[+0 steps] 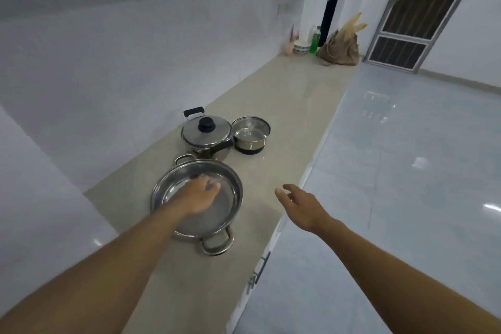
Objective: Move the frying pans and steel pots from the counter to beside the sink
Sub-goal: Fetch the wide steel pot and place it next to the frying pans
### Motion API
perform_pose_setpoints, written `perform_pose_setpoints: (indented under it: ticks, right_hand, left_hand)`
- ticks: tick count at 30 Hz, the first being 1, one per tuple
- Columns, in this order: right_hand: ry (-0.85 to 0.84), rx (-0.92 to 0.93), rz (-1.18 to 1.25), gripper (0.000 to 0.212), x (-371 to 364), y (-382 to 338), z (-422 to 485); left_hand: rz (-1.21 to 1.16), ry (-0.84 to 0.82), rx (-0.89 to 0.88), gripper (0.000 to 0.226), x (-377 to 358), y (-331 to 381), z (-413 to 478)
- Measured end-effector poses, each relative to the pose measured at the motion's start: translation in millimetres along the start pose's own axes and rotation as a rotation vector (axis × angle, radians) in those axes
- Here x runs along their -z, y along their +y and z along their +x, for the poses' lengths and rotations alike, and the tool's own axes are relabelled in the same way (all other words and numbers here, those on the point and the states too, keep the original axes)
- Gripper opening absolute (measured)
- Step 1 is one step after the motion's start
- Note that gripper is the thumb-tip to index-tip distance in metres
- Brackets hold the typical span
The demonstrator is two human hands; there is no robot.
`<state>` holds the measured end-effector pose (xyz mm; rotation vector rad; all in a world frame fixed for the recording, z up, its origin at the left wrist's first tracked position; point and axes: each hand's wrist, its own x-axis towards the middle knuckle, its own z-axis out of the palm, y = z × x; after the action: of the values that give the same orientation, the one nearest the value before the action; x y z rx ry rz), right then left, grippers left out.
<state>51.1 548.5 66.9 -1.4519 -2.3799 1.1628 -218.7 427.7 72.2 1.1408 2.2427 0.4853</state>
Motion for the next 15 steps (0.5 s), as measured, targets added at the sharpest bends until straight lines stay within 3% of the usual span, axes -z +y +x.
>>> perform_pose_setpoints:
  ticks: [7, 11, 15]
  right_hand:
    - [-0.158, 0.128, -0.051, 0.066, -23, -32, 97]
    - [-0.28, 0.192, -0.076, 0.065, -36, -44, 150]
    - [-0.378, 0.262, -0.135, 0.062, -53, -53, 195]
  left_hand:
    - [-0.022, 0.107, 0.172, 0.047, 5, -42, 22]
    - [-0.085, 0.151, 0.305, 0.058, 6, -63, 25]
    - [-0.106, 0.216, 0.396, 0.047, -5, -76, 30]
